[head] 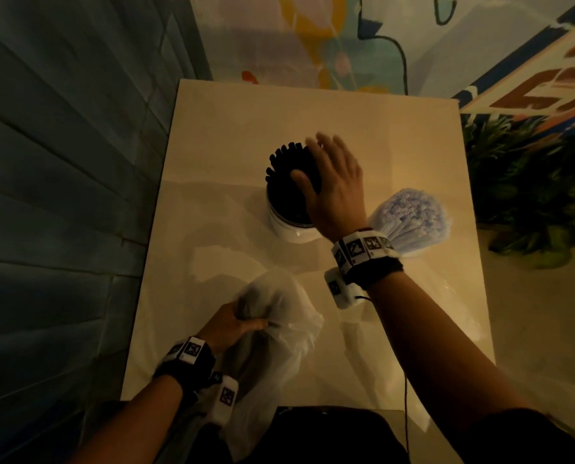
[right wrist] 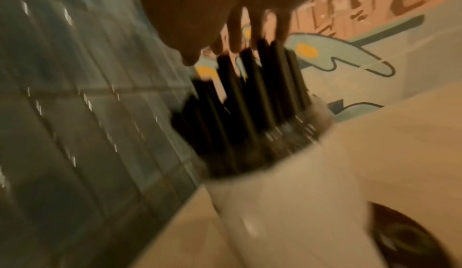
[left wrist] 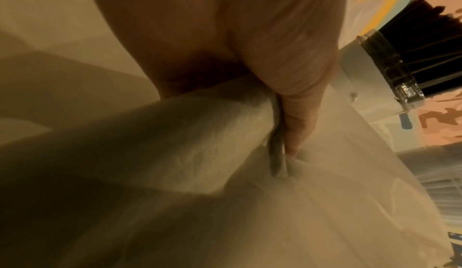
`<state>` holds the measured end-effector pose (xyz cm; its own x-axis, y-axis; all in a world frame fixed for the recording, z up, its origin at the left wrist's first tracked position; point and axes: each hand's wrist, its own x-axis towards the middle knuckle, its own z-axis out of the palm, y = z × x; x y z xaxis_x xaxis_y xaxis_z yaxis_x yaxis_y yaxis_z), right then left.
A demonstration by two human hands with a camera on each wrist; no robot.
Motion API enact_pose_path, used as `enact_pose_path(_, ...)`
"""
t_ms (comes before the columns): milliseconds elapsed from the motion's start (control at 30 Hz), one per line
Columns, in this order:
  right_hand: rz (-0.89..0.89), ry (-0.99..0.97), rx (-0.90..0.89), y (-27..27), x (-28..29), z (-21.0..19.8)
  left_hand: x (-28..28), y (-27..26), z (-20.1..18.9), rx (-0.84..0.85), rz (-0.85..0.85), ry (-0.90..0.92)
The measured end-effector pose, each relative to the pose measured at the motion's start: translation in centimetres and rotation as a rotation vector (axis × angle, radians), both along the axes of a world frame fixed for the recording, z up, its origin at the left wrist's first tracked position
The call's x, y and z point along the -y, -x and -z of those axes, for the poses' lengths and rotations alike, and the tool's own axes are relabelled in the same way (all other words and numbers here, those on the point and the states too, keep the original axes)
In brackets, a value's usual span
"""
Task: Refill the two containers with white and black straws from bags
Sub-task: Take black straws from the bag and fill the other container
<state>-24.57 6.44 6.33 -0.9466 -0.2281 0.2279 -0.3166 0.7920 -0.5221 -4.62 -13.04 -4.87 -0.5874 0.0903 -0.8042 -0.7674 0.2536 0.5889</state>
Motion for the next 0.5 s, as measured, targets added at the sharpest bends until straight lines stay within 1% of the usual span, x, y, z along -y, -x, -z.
enact_pose_path(33, -0.024, -0.107, 0.06, -0.3, -0.1, 0.6, 0.1, 0.0, -0.1, -0.002, 0.0, -0.003)
enact_pose_path(100, -0.058, -0.201, 0.116, -0.8, -0.2, 1.2, 0.3, -0.1, -0.3, -0.015, -0.015, -0.019)
enact_pose_path(167, -0.077, -0.205, 0.137, -1.2, -0.4, 1.0, 0.5, -0.1, -0.7, -0.015, -0.049, -0.054)
enact_pose_path(400, -0.096, -0.273, 0.108, -3.7, -0.8, 0.5, 0.3, -0.1, -2.4, -0.062, -0.167, -0.156)
enact_pose_path(500, -0.109, -0.285, 0.124, -3.6, -0.9, 0.4, 0.5, -0.2, -2.9, -0.067, -0.186, -0.183)
